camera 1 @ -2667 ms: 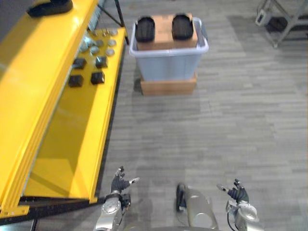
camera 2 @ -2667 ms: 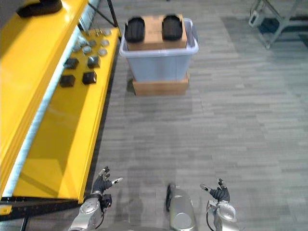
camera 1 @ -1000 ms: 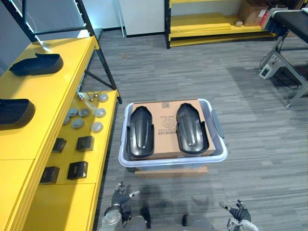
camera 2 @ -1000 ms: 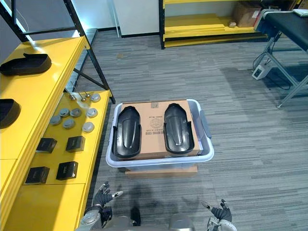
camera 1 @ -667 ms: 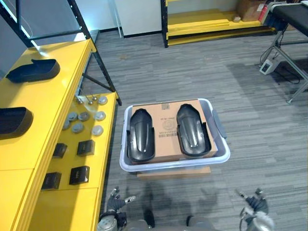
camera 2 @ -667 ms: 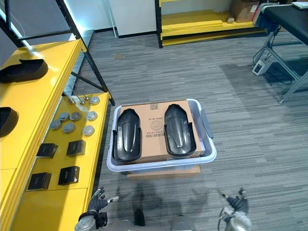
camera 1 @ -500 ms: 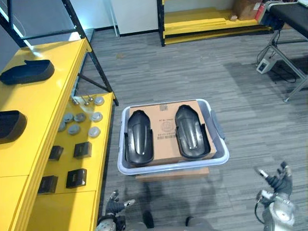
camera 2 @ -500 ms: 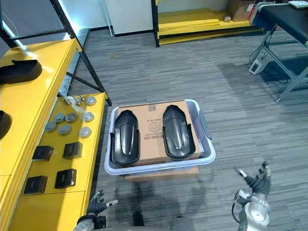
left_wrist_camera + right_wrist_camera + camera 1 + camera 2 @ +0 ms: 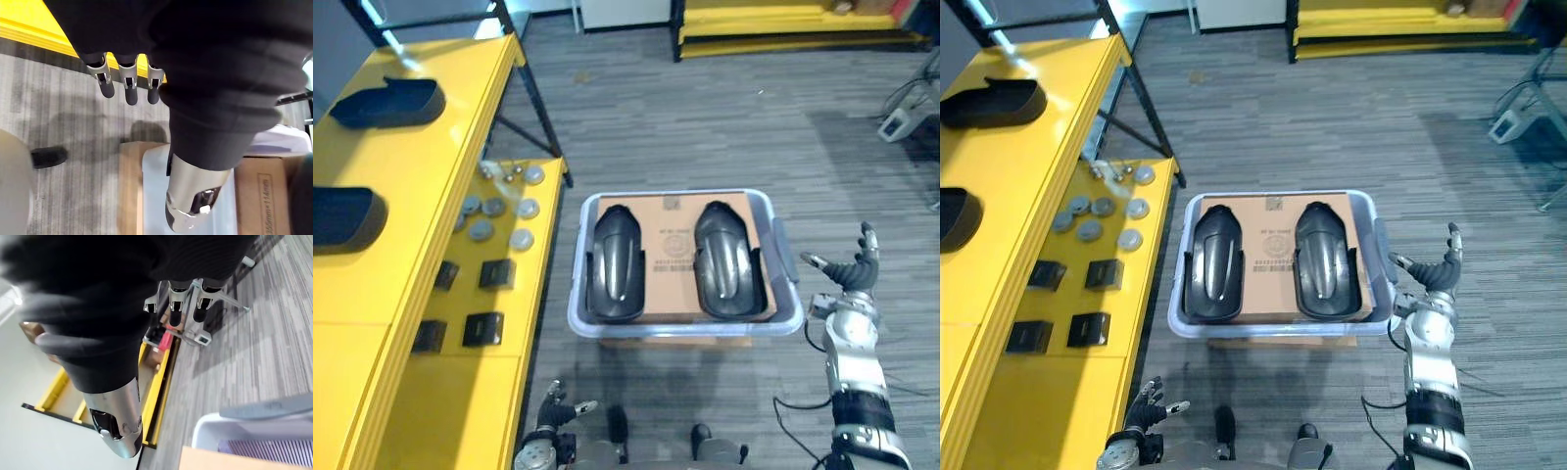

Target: Walk over and take plastic housings, then place them on the shelf

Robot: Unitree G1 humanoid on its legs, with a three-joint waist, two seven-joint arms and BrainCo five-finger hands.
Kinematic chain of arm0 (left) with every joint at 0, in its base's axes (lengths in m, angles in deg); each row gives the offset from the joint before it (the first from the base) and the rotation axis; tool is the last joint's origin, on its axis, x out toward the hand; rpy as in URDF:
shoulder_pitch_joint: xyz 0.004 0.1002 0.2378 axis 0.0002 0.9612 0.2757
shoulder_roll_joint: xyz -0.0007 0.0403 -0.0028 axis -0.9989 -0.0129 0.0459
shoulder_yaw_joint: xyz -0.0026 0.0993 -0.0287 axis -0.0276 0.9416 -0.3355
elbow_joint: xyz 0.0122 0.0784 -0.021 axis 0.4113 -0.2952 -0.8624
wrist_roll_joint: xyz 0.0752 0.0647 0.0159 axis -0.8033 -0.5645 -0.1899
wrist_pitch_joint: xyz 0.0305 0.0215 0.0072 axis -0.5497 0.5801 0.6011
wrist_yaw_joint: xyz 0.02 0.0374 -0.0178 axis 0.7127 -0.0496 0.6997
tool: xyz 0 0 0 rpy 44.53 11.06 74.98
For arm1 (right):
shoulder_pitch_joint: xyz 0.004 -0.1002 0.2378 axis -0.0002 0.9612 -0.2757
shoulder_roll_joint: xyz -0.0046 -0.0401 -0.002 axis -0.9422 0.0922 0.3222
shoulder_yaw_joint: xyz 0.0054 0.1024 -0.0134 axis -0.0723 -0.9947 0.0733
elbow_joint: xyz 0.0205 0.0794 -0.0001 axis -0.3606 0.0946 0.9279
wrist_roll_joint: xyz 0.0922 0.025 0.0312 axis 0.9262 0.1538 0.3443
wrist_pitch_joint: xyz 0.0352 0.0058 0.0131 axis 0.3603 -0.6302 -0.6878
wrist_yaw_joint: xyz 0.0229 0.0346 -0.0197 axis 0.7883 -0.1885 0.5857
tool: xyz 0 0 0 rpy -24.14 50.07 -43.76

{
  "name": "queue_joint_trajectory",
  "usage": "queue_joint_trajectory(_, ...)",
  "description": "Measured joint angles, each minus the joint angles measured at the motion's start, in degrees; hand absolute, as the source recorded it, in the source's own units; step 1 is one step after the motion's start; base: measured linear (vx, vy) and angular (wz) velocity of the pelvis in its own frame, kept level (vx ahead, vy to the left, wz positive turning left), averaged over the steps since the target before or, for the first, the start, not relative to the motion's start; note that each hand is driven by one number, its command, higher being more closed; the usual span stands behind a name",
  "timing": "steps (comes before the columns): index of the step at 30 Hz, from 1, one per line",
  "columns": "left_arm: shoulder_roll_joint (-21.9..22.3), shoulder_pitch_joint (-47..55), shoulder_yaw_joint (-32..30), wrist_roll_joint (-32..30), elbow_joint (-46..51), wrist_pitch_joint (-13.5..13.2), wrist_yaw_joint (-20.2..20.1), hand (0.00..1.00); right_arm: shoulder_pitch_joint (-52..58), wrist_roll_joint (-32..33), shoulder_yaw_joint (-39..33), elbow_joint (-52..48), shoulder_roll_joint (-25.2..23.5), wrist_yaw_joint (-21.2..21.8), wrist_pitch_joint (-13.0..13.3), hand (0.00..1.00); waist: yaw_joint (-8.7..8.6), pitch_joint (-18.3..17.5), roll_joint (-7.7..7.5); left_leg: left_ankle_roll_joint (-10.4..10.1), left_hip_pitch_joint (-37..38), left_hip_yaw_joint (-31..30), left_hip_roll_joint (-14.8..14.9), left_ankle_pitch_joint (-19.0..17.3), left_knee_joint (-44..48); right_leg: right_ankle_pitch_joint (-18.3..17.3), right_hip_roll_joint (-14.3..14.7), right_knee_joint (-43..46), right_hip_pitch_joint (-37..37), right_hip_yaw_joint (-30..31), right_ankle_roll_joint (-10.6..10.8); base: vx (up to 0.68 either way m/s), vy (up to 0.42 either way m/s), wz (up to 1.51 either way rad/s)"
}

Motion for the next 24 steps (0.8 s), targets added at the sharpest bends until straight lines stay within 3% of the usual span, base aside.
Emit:
queue_joint_trajectory(9,0.65,-2.59,2.07,1.02,1.48,-0.75,2.13,0.0,-8.7,2.81,0.33,15.55,1.5,-0.18,-1.99,0.0,1.17,5.23,3.09,-0.13,-3.66,-3.23,-0.67,3.88,-1.84,0.92,-0.38,0.52,-3.36,-2.08,0.87,-0.15,0.03,0.15)
queue_joint_trajectory(10,0.61,-2.72,2.06,1.65,1.48,-1.0,2.26,0.0,-9.63,3.49,0.26,16.4,1.62,-0.64,-1.99,1.0,1.18,5.75,3.25,-0.45,-4.22,-3.28,-0.67,4.05,-1.89,1.13,-0.4,0.77,-4.09,-2.02,0.84,-0.09,0.02,0.01)
queue_joint_trajectory(14,0.52,-4.45,2.15,2.05,1.48,-1.31,3.31,0.0,-14.53,5.2,0.06,22.44,4.23,-1.32,-1.94,1.0,1.26,7.3,3.42,-1.02,-6.2,-3.31,-0.68,4.8,-2.08,1.59,-0.46,1.05,-6.18,-1.9,0.71,-0.09,0.011,-0.01)
queue_joint_trajectory(18,0.38,-5.55,3.37,2.18,1.47,-1.42,3.55,0.0,-17.7,6.49,-0.47,26.61,7.0,-2.25,-1.95,1.0,1.27,8.11,3.49,-0.34,-7.02,-3.29,-0.74,5.51,-1.9,2.07,-0.49,1.0,-7.0,-1.83,1.05,0.02,-0.012,0.0)
queue_joint_trajectory(24,0.47,-6.73,4.22,3.16,1.47,-1.52,3.55,0.0,-18.22,7.02,-0.33,26.68,7.86,-2.24,-1.75,1.0,1.04,8.16,3.47,-0.2,-6.89,-3.32,-0.54,5.82,-1.86,2.01,-0.24,0.97,-6.97,-1.77,0.93,0.07,-0.049,-0.03)
